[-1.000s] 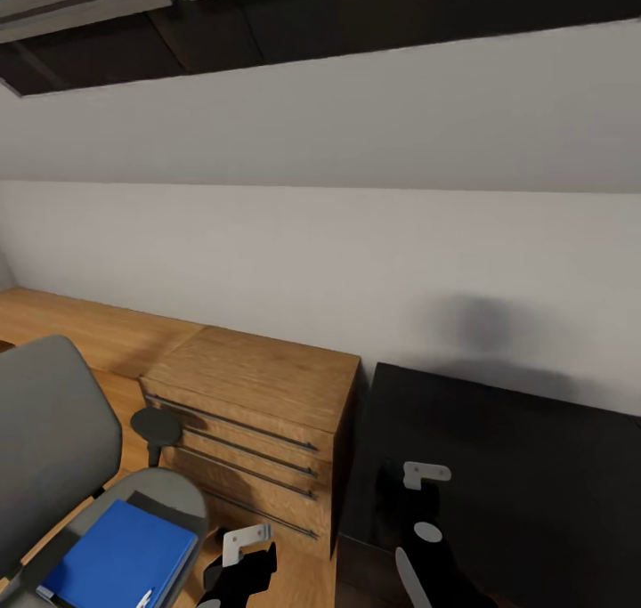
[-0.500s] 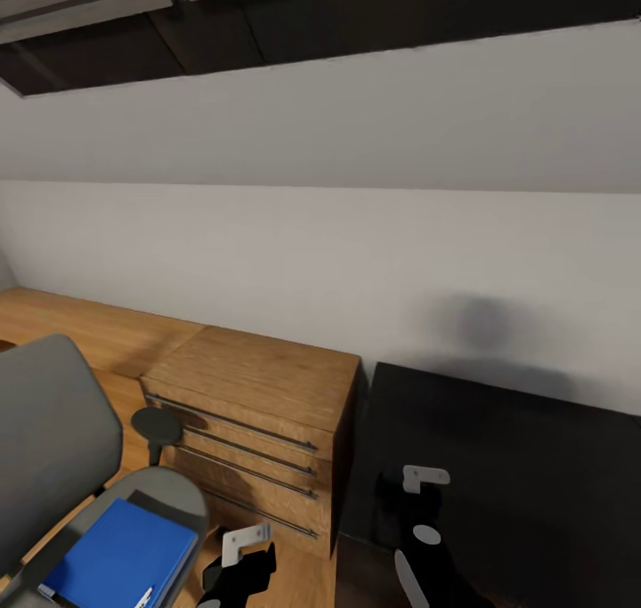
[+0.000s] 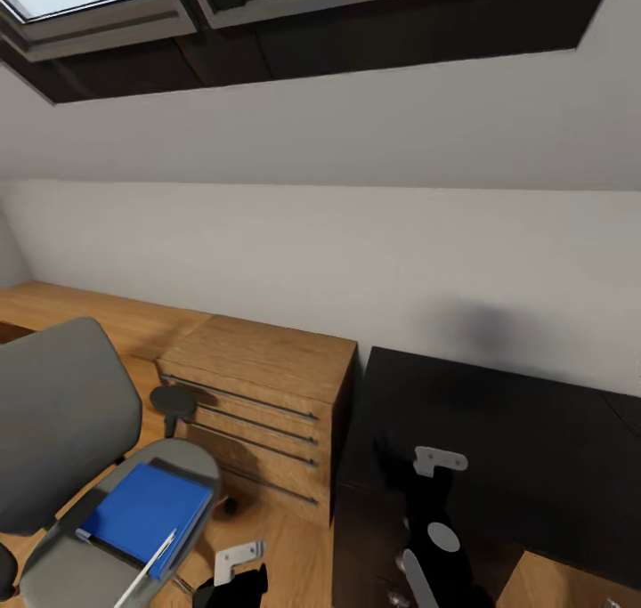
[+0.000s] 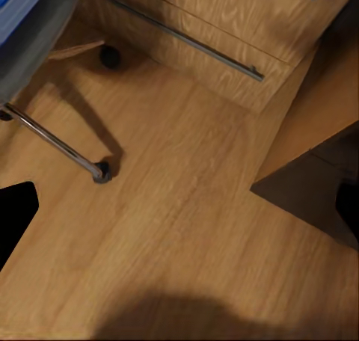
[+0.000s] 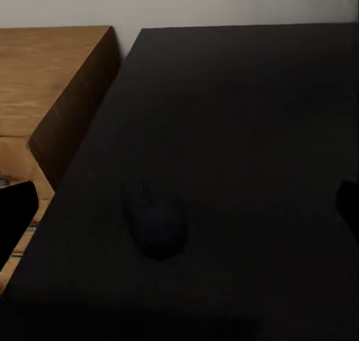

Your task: In the bedroom, organize the workspace by keeping the computer under the desk, ensuring the monitor is on the desk, placing the keyboard on the desk next to the monitor, placing the mouse on the desk next to the keyboard, moving the folder from the swivel chair onto the desk next to the mouse, stacking the notebook on top of the folder with the pen on top of the notebook, and positioning the swivel chair next to the desk.

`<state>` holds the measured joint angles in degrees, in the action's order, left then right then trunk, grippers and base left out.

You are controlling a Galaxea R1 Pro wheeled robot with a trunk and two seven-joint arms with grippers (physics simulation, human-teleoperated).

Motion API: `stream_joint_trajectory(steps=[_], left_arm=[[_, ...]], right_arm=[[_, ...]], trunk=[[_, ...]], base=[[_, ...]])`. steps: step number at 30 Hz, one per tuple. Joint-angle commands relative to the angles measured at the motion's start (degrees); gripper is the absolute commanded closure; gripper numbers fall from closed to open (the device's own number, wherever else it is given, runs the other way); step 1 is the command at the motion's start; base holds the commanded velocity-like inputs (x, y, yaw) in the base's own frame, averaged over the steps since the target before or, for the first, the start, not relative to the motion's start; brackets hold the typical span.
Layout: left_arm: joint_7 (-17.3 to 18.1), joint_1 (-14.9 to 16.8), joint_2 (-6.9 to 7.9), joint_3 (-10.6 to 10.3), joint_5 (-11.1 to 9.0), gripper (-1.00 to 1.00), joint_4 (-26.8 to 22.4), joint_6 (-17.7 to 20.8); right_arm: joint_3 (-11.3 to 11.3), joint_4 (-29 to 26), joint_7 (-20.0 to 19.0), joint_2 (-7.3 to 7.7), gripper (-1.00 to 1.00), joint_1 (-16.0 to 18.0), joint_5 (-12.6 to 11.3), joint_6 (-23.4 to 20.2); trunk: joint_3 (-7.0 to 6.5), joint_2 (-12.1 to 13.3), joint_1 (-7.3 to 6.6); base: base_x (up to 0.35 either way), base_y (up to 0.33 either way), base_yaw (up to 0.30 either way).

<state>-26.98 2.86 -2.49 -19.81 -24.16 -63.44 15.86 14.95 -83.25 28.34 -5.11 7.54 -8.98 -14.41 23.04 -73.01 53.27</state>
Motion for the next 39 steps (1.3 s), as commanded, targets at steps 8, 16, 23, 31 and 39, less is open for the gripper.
stream_joint_trajectory(steps=[8, 16, 23, 31, 39], left_arm=[[-0.47, -0.13, -0.44, 0.86, 0.55, -1.0, -2.39, -1.44], [-0.52, -0.14, 2.02, 1.14, 0.69, -1.0, -4.97, -0.55], [-0.47, -0.14, 2.28, 1.23, 0.72, -1.0, -7.22, -0.56], [-0.44, -0.14, 2.31, 1.26, 0.77, -1.0, -9.79, -0.66], [-0.44, -0.14, 2.57, 1.27, 0.78, -1.0, -13.46, -0.74]], right_arm=[[0.07, 1.36, -1.83, -1.64, -1.0, -0.61, 0.14, -1.93], [-0.11, -0.5, -4.39, 0.16, -1.0, -1.25, 0.4, -4.5], [-0.2, -1.94, -6.64, 0.64, -1.0, -1.32, 0.4, -6.75], [-0.19, -2.14, -9.21, 0.71, -1.0, -1.35, 0.37, -7.46], [-0.22, -2.24, -16.04, 0.8, -1.0, -1.39, 0.37, -7.45]], trunk=[[0.07, -0.04, -0.04], [0.07, -0.04, -0.04], [0.07, -0.04, -0.04], [0.07, -0.04, -0.04], [0.07, -0.04, -0.04]], base=[[-0.042, 0.0, 0.0], [0.0, 0.0, 0.0], [0.0, 0.0, 0.0], [0.0, 0.0, 0.0], [-0.227, 0.0, 0.0]])
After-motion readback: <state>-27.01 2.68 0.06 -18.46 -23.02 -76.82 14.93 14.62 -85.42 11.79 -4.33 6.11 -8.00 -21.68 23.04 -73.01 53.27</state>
